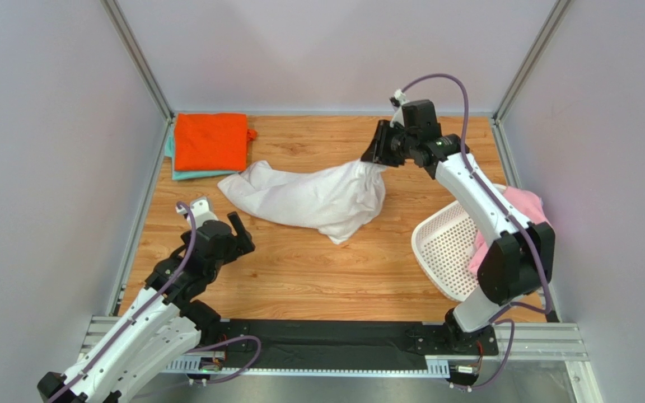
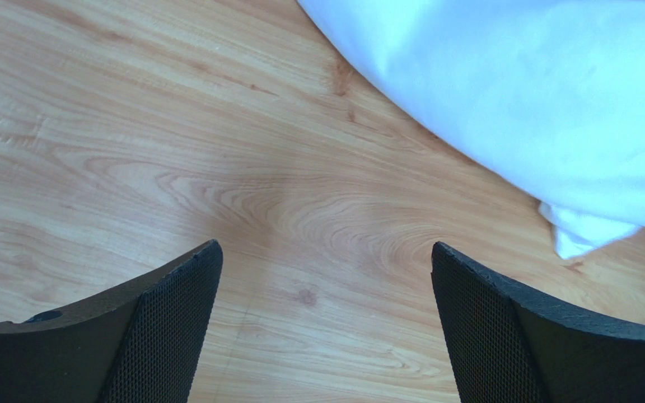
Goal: Fold and stack the t-shirts
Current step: Move the tshirt to the center of the board
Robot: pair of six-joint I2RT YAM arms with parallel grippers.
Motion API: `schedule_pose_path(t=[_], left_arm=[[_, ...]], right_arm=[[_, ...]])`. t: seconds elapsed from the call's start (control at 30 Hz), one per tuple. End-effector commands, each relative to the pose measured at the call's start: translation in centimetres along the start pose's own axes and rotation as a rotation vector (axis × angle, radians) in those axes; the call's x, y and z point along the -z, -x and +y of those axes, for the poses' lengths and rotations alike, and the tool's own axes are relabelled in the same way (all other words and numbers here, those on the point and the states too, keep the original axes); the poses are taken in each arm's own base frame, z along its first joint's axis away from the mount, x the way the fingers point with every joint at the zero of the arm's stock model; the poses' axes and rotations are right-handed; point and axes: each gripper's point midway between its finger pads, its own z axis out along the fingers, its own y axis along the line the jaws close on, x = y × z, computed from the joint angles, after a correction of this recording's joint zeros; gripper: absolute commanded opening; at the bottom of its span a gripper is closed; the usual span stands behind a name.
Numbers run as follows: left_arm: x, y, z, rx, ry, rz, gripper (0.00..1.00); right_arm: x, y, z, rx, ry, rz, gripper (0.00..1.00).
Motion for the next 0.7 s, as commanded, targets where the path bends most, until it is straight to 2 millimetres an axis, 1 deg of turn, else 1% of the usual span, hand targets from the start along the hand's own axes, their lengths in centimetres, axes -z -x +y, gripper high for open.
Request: schedule_pose_path(t=[0.0, 0.03, 0.07, 0.1, 0.13, 0.17, 0.2, 0.3, 0.33, 0.37, 0.4, 0.43, 0.47, 0.5, 0.53, 0.57, 0.6, 0.63, 0.67], left_arm=[[-0.2, 0.1, 0.9, 0.029, 0.076, 0.000, 1.00], [-0.5, -0.2, 1.1, 0.019, 0.103, 0.015, 1.00], [-0.5, -0.4, 1.3, 0.013, 0.124, 0.029, 1.00], [-0.5, -0.1, 1.1, 0.012, 0.127, 0.034, 1.00], [-0.9, -0.5, 1.1, -0.009, 0.149, 0.057, 1.00], [-1.0, -0.6, 1.3, -0.011, 0.171, 0.067, 1.00], [-1.0, -0.5, 1.3, -0.009, 0.182, 0.071, 1.00], [-1.9, -0.4, 2.1, 0.009, 0.258, 0.086, 1.00], [-2.3, -0.5, 2.8, 0.036, 0.291, 0.108, 1.00], [-2.7, -0.2, 2.9, 0.051, 0.291, 0.112, 1.00], [-3.3, -0.4, 3.2, 0.058, 0.295, 0.129, 1.00], [-3.7, -0.6, 2.8, 0.082, 0.266, 0.156, 1.00], [-4.5, 0.4, 3.1, 0.120, 0.263, 0.133, 1.00], [-5.0, 0.6, 3.2, 0.136, 0.255, 0.136, 1.00], [-5.7, 0.9, 3.3, 0.165, 0.250, 0.149, 1.00], [-6.4, 2.1, 2.7, 0.175, 0.218, 0.120, 1.00], [-6.8, 2.6, 2.6, 0.182, 0.209, 0.114, 1.00], [-7.7, 2.6, 2.6, 0.182, 0.221, 0.126, 1.00], [-8.4, 3.4, 2.7, 0.193, 0.224, 0.105, 1.00]], right_arm=[[-1.8, -1.1, -6.8, 0.027, -0.164, 0.023, 0.40], [-2.1, -1.3, -7.5, 0.038, -0.183, 0.035, 0.48], [-2.3, -1.2, -8.4, 0.043, -0.224, 0.035, 0.66], [-2.4, -0.9, -8.5, 0.048, -0.239, 0.041, 0.72], [-2.3, -0.7, -8.5, 0.050, -0.248, 0.039, 0.80], [-2.1, -0.5, -8.4, 0.056, -0.258, 0.033, 0.96], [-1.4, 0.0, -7.9, 0.068, -0.256, 0.012, 1.00], [-0.1, -0.3, -7.4, 0.101, -0.298, -0.020, 1.00], [0.8, -1.0, -7.4, 0.104, -0.310, -0.026, 1.00], [1.4, -1.4, -7.3, 0.113, -0.337, -0.042, 1.00], [1.3, -3.4, -8.0, 0.097, -0.354, -0.012, 1.00], [2.5, -3.6, -7.4, 0.100, -0.339, -0.038, 1.00], [2.6, -4.7, -7.4, 0.096, -0.330, -0.027, 1.00], [2.7, -5.3, -7.3, 0.082, -0.318, -0.034, 1.00], [2.6, -7.5, -8.1, 0.056, -0.323, 0.001, 1.00], [3.0, -7.6, -7.6, 0.050, -0.298, -0.025, 1.00], [3.2, -8.3, -7.6, 0.042, -0.284, -0.023, 1.00], [3.1, -9.4, -7.3, 0.042, -0.251, 0.000, 1.00], [3.1, -10.8, -7.4, 0.057, -0.232, 0.031, 1.00]])
